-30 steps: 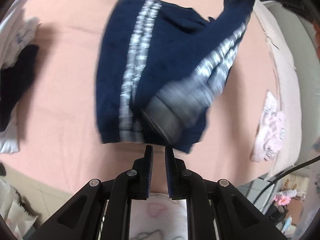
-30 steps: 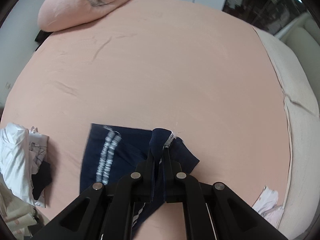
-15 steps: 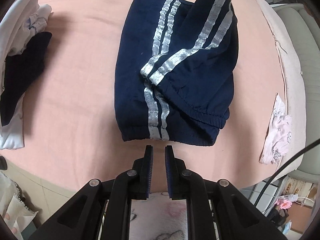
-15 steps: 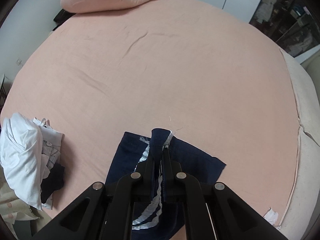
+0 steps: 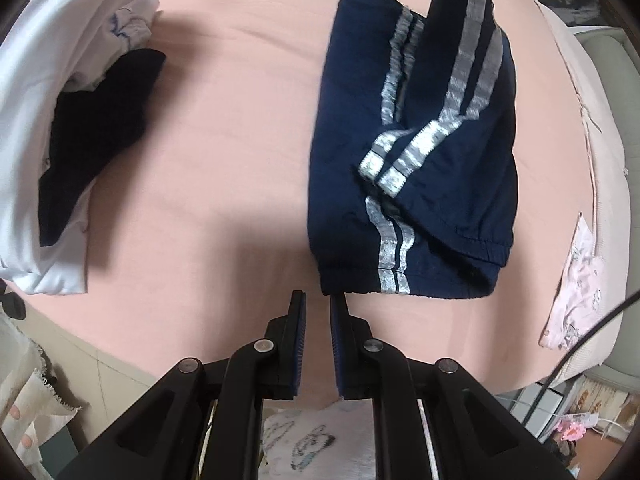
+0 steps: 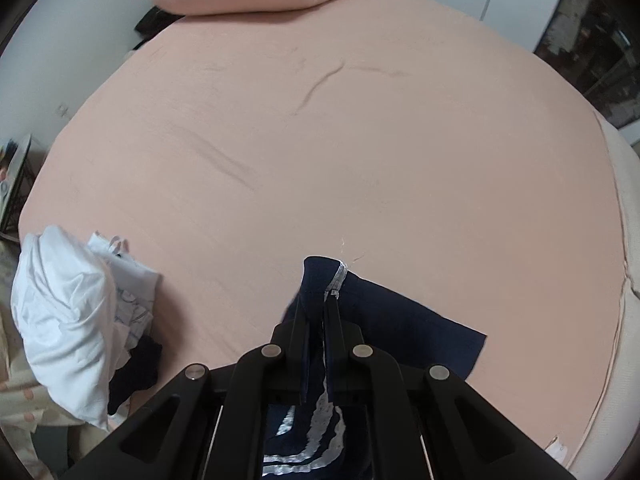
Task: Fold clothes
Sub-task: 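Lift and fold the shorts over onto themselves with both grippers, then open both grippers and pull back from the folded shorts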
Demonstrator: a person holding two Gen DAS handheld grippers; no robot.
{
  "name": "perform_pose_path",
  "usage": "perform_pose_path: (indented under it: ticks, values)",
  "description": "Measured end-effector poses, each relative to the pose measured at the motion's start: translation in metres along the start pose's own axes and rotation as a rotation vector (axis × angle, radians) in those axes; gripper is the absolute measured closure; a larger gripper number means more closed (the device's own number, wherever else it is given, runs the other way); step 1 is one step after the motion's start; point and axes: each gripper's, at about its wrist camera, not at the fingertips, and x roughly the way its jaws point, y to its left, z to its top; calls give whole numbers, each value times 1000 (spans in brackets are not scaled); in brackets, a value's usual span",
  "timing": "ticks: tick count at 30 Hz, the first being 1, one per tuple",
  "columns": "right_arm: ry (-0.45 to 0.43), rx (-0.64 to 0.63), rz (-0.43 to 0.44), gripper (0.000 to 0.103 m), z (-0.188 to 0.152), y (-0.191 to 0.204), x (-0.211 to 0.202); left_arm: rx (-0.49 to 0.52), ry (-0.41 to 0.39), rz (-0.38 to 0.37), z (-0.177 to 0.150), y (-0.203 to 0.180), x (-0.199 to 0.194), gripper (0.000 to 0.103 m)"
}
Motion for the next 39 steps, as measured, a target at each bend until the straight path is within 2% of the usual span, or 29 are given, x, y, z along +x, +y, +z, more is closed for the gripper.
perform_pose_path:
  ticks: [2,4,5,6,7,8,9,10,13,17,25,30,32,35,37,39]
  values:
    - [20,-33,8,96,-1,6,-1,11,5,12,1,-1,0,92]
    - [17,-58,1,74,-5,10,-4,30,11,2,2,-3,0,92]
    - [9,-70,0,51,-8,11,-8,42,13,-9,3,-4,-1,89]
    - [-12,-76,-1,34,-10,10,-15,51,9,-21,2,-3,-3,79]
    - [-39,-79,-1,30,-13,6,-23,57,4,-33,2,-2,-6,70]
    - [-64,-81,1,28,-17,3,-31,64,-2,-45,2,-1,-8,44]
    - [-89,-78,3,28,-22,-1,-41,71,-7,-58,1,0,-11,27]
    - [-109,-65,3,27,-29,-6,-48,71,-13,-73,1,2,-14,24]
    - [-160,-18,2,27,-48,-22,-70,82,-27,-105,0,5,-24,24]
    - [-214,64,-14,27,-86,-40,-87,139,-82,-62,-2,0,-42,24]
    - [-220,176,-53,27,-161,-60,-98,270,-187,7,-8,-24,-76,24]
    - [-224,146,-98,27,-192,-49,-93,351,-253,50,-12,-39,-96,24]
    - [-223,145,-111,27,-203,-46,-91,373,-264,60,-15,-62,-91,24]
    - [-221,155,-102,27,-220,-44,-88,416,-289,79,-13,-76,-82,24]
    - [-217,171,-99,27,-229,-45,-86,436,-291,78,13,-78,-53,24]
    - [-214,188,-93,27,-238,-46,-83,449,-293,72,22,-74,-46,24]
